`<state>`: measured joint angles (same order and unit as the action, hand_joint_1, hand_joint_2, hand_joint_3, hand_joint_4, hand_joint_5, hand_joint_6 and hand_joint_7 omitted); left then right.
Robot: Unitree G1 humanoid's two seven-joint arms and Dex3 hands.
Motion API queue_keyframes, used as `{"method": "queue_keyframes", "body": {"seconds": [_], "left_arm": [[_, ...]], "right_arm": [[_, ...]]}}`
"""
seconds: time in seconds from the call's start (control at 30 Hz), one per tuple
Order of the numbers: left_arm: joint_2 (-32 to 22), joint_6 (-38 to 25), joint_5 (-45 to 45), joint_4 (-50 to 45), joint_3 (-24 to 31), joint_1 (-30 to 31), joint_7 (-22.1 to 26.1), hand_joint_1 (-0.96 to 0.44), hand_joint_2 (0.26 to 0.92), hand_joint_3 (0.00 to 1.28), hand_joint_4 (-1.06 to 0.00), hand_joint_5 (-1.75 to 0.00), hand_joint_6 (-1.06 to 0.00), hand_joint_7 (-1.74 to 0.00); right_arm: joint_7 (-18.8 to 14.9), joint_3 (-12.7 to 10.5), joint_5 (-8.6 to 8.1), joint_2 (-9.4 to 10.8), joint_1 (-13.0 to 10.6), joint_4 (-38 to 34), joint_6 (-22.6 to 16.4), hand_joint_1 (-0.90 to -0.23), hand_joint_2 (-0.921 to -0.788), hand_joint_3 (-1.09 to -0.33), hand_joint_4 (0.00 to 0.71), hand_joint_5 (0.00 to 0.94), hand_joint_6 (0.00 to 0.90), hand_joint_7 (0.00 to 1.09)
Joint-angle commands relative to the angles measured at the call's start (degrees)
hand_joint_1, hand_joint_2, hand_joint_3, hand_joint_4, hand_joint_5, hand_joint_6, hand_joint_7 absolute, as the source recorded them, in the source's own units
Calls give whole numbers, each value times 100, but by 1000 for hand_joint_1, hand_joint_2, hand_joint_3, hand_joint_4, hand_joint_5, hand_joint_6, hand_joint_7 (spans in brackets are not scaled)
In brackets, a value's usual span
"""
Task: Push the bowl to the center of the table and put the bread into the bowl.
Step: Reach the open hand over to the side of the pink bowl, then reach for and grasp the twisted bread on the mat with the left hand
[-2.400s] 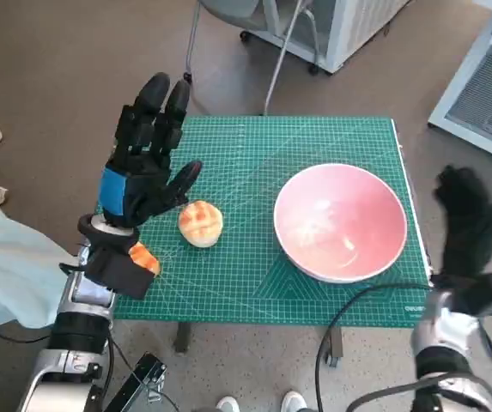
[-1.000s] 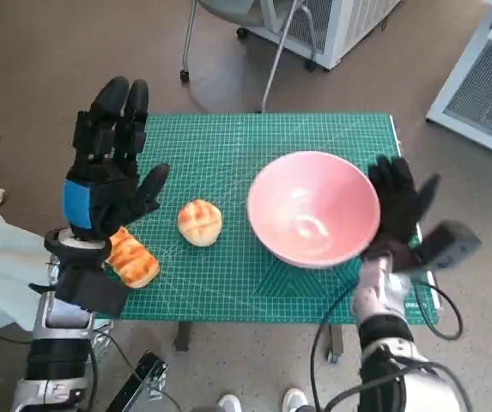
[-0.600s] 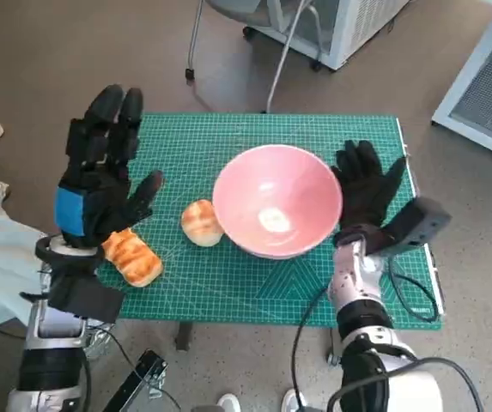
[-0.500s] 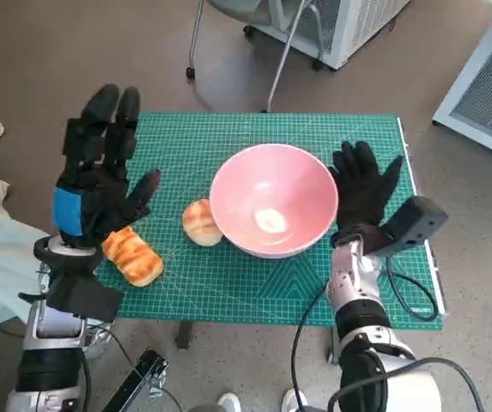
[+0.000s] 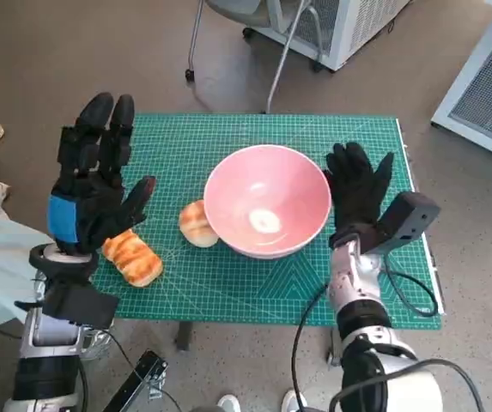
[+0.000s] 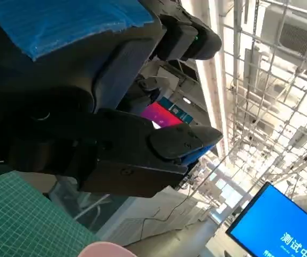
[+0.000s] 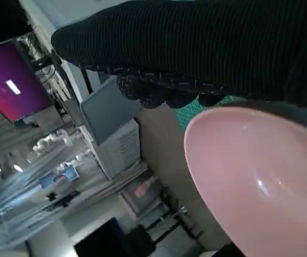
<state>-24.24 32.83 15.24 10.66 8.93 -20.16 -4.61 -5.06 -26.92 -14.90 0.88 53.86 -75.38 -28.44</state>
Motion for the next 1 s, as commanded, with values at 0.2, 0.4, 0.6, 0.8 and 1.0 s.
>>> {"method": "queue_keyframes", "body": {"seconds": [0.2, 0.4, 0.6, 0.8, 1.0], "left_arm": [[-694, -130, 85, -129, 357, 299, 228, -108, 921, 454, -97, -5, 1, -476], [-1596, -157, 237, -73, 504, 365, 726, -45, 921, 386, -108, -7, -16, -498], [-2554, -17, 319, 68, 502, 360, 1381, 88, 918, 265, -127, -8, -61, -481], [-3547, 363, 452, 300, 255, 345, 2167, 180, 917, 134, -84, -1, -116, -359], [-4302, 59, 158, 153, -136, 285, 3554, 218, 908, 46, -13, 1, -130, -198]], "right_arm": [[-262, 533, 539, -404, 85, 363, -1088, -514, -921, -729, 318, 23, 147, 670], [-1054, 881, 617, -609, 43, 900, -1990, -550, -921, -729, 324, 15, 81, 729], [-1755, 1139, 485, -708, -64, 1527, -2631, -523, -921, -745, 327, 14, 54, 746], [-2013, 1344, 472, -759, -229, 1950, -2784, -522, -921, -745, 330, 14, 53, 757], [-1805, 1521, 694, -779, -407, 2244, -2831, -547, -921, -740, 331, 14, 57, 768]]}}
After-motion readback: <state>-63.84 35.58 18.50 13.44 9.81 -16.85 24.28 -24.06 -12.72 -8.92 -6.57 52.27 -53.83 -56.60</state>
